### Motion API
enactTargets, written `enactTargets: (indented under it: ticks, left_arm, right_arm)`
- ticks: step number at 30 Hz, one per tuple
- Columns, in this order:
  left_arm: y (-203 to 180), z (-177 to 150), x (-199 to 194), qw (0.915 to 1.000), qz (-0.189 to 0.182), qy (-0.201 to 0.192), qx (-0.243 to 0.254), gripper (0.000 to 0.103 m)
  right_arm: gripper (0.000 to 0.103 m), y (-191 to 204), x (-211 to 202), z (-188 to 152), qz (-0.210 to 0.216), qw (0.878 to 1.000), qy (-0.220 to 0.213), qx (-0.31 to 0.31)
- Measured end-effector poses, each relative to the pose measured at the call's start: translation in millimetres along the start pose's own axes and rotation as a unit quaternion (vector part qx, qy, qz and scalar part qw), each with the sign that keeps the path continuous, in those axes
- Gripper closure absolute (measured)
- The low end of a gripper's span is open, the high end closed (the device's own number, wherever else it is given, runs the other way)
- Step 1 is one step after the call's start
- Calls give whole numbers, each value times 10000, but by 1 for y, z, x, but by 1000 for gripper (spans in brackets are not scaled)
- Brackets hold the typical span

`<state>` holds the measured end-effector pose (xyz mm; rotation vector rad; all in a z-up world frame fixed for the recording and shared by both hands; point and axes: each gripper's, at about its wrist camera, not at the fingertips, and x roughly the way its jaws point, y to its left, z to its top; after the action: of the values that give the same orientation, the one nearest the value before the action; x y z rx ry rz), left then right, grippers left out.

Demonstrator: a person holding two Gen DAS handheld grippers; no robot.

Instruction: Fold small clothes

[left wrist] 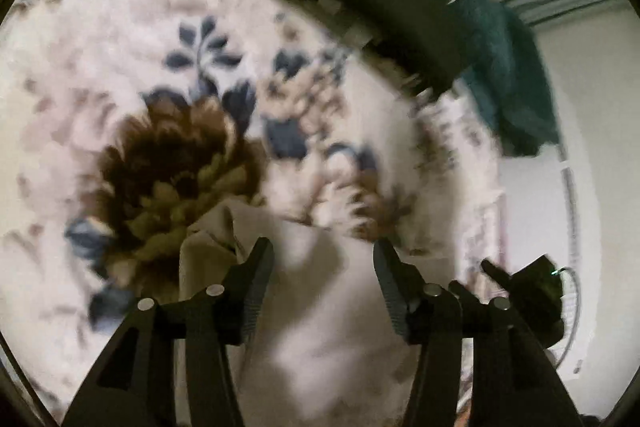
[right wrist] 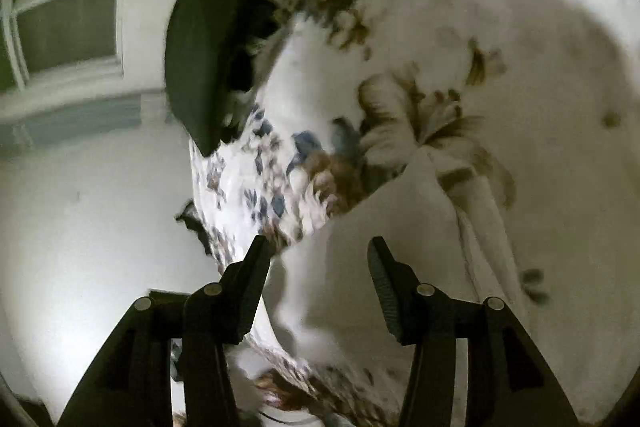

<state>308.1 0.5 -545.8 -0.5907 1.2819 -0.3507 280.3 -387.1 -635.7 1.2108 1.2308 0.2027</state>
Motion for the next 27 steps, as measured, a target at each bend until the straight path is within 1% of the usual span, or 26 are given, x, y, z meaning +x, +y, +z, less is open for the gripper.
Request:
enactTargets:
  ticks: [1,2,3,5,7,8,11,13,15,17,18,19,20,21,22,23,24,25,26,27]
  left_arm:
    - [8,0,12,9998,199,57,29,54]
    - [16,0,22,9996,236,118,38,54]
    - [21,0,27,9997,203,146,6,54]
    - [27,1,23,9998,52,143,-160,54]
    - [23,1,7,9998,9,61,-177,54]
    - [22,-1,-4,9998,89,-5,-186,54]
    - [24,-14,-32,9994,219,-122,-257,54]
    - [31,-29,-39,9987,209,12,-472,53]
    - [40,-40,-34,9970,118,207,-740,53]
    - [44,-56,-24,9945,-30,374,-978,54]
    - [44,-63,-21,9941,-71,346,-1022,56]
    - [43,-69,-23,9947,-44,257,-994,64]
    - [40,-73,-25,9955,2,152,-939,77]
    - [38,-75,-27,9961,35,105,-879,92]
    - [37,-77,-29,9964,94,69,-842,93]
    - [37,-78,-35,9963,72,-42,-857,94]
    - [37,-79,-40,9961,31,-142,-872,94]
    - [37,-79,-46,9964,84,-207,-819,95]
    - [37,-79,-48,9971,153,-199,-724,95]
    - [40,-79,-45,9977,230,-102,-630,95]
  right_arm:
    - [50,-9,5,5,-183,9998,-76,76]
    - [50,-18,13,10,-571,9981,-190,143]
    - [52,-28,17,16,-1064,9936,-308,208]
    - [54,-33,15,19,-1282,9908,-357,248]
    - [54,-25,6,15,-1280,9909,-390,125]
    - [53,-20,-2,10,-1321,9904,-404,-21]
    - [49,-5,-17,-8,-1609,9852,-393,-449]
    - [47,-6,-19,-18,-1739,9831,-206,-526]
    - [47,-17,-23,-27,-1814,9819,-48,-552]
    - [47,-30,-30,-37,-1715,9839,108,-495]
    - [47,-35,-28,-41,-1599,9861,215,-397]
    - [47,-40,-26,-46,-1599,9863,287,-299]
    - [47,-42,-24,-48,-1617,9860,317,-269]
    - [54,-43,-24,-54,-1562,9869,312,-261]
    - [62,-44,-26,-57,-1551,9871,274,-286]
    - [86,-42,-27,-61,-1535,9872,228,-361]
    - [90,-39,-29,-64,-1559,9867,194,-418]
    - [91,-37,-32,-66,-1563,9865,129,-477]
    - [94,-34,-33,-66,-1612,9854,70,-537]
    - [94,-34,-31,-66,-1825,9814,100,-594]
